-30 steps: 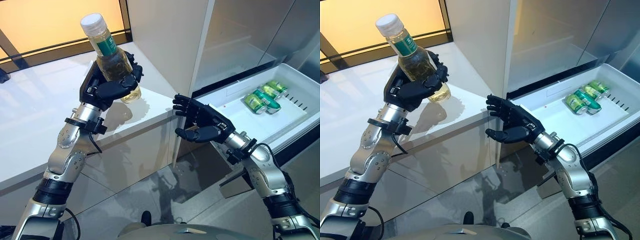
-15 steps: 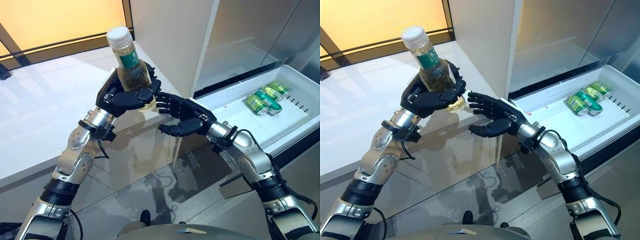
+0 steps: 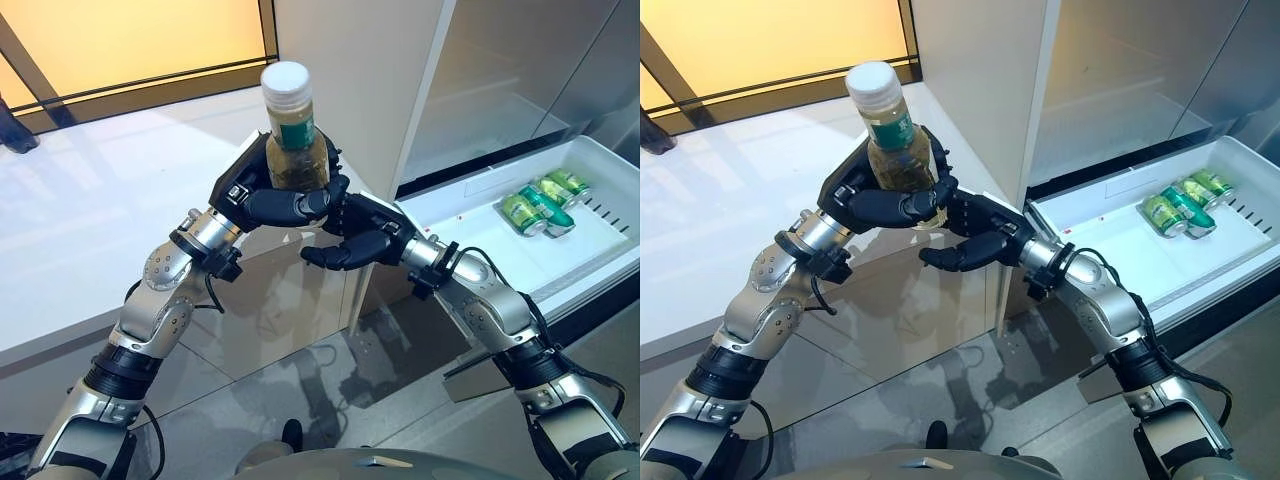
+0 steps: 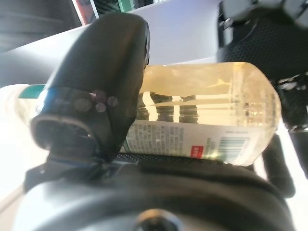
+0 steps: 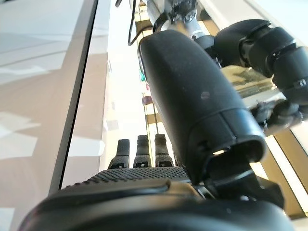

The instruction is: Put drinks into fridge and close the fridge

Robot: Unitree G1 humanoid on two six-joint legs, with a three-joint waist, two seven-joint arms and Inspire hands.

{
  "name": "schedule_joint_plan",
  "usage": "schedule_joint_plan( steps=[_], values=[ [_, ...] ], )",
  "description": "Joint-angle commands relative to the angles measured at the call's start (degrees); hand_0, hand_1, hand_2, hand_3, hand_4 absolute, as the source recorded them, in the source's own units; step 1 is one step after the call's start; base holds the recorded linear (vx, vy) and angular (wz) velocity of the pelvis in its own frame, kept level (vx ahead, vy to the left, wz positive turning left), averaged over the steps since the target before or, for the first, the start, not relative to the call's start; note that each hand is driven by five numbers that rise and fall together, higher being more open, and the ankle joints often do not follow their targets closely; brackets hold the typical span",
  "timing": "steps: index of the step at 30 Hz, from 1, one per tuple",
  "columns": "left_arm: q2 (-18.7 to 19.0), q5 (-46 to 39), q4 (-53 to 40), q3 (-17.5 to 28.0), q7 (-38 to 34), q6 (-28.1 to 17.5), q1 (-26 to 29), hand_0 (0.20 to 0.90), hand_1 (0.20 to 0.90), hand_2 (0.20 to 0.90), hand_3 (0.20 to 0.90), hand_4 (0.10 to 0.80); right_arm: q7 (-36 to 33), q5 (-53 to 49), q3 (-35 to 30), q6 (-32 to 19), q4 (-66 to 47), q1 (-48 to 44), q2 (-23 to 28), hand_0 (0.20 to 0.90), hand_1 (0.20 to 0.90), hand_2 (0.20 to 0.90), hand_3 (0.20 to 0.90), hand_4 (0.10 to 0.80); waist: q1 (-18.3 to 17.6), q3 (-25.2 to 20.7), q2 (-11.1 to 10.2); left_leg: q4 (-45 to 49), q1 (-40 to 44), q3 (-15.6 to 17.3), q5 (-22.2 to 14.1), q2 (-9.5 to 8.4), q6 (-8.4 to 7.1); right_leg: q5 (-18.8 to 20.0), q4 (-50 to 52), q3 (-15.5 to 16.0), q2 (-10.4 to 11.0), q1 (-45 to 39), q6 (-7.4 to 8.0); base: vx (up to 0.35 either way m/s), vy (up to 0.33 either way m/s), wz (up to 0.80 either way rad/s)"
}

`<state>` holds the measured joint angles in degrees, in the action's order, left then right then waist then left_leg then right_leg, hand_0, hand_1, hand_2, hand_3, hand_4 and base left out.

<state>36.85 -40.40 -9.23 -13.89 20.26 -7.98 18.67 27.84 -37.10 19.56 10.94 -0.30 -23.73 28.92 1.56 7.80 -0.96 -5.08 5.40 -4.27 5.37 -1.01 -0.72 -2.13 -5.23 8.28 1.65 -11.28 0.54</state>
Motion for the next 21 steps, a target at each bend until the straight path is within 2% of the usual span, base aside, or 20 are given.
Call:
schedule_joint_plan(
  steps=[1, 16, 17, 18, 20, 21],
  values=[
    [-0.7, -1.4, -6.2, 0.3, 0.5, -8.1, 13.1, 0.300, 0.300, 0.300, 0.200, 0.100, 0.0, -5.3, -0.3, -4.0, -4.9, -8.4, -0.9, 0.900, 0.900, 0.900, 0.900, 0.800, 0.0, -6.9, -0.6, 0.1, 2.6, 0.9, -6.8, -1.56, 0.61, 2.6, 1.1, 0.2, 1.1, 3.0, 3.56, 0.000, 0.000, 0.00],
    [0.0, -1.3, -5.9, -0.4, 1.0, -7.2, 13.5, 0.300, 0.300, 0.300, 0.200, 0.100, -0.8, -6.5, 0.6, -3.6, -6.1, -10.6, -0.5, 0.900, 0.900, 0.900, 0.900, 0.800, 0.1, -7.0, -0.5, 0.1, 2.7, 0.9, -6.8, -1.59, 0.75, 2.6, 1.1, 0.1, 1.1, 3.0, 3.45, 0.000, 0.000, 0.00],
    [0.0, -1.4, -6.0, -0.5, 1.1, -7.1, 13.6, 0.300, 0.300, 0.300, 0.200, 0.100, -0.7, -6.5, 0.6, -3.6, -6.1, -10.6, -0.6, 0.707, 0.707, 0.707, 0.675, 0.575, 0.1, -7.0, -0.5, 0.1, 2.7, 0.9, -6.7, -1.58, 0.74, 2.6, 1.2, 0.1, 1.1, 3.0, 3.46, 0.000, 0.000, 0.00],
    [-0.1, -1.4, -6.0, -0.5, 1.2, -7.1, 13.6, 0.300, 0.300, 0.300, 0.200, 0.100, -0.7, -6.6, 0.6, -3.5, -6.0, -10.6, -0.6, 0.632, 0.632, 0.632, 0.587, 0.487, 0.1, -7.0, -0.5, 0.1, 2.7, 0.9, -6.7, -1.58, 0.74, 2.6, 1.2, 0.1, 1.1, 3.0, 3.46, 0.000, 0.000, 0.00],
    [-0.4, -1.2, -6.1, -0.7, 1.0, -6.9, 13.6, 0.300, 0.300, 0.300, 0.200, 0.100, -0.4, -6.4, 0.9, -3.5, -6.1, -10.6, -0.9, 0.300, 0.300, 0.300, 0.200, 0.100, 0.1, -7.0, -0.5, 0.1, 2.7, 0.9, -6.7, -1.58, 0.74, 2.6, 1.1, 0.1, 1.0, 3.0, 3.46, 0.000, 0.000, 0.00],
    [-0.5, -1.1, -6.2, -0.8, 0.9, -6.8, 13.7, 0.300, 0.300, 0.300, 0.200, 0.100, -0.5, -6.6, 0.9, -3.4, -6.1, -10.7, -0.9, 0.300, 0.300, 0.300, 0.200, 0.100, 0.1, -7.0, -0.5, 0.1, 2.7, 1.0, -6.7, -1.56, 0.73, 2.6, 1.1, 0.1, 1.1, 3.0, 3.46, 0.000, 0.000, 0.00]
  ],
)
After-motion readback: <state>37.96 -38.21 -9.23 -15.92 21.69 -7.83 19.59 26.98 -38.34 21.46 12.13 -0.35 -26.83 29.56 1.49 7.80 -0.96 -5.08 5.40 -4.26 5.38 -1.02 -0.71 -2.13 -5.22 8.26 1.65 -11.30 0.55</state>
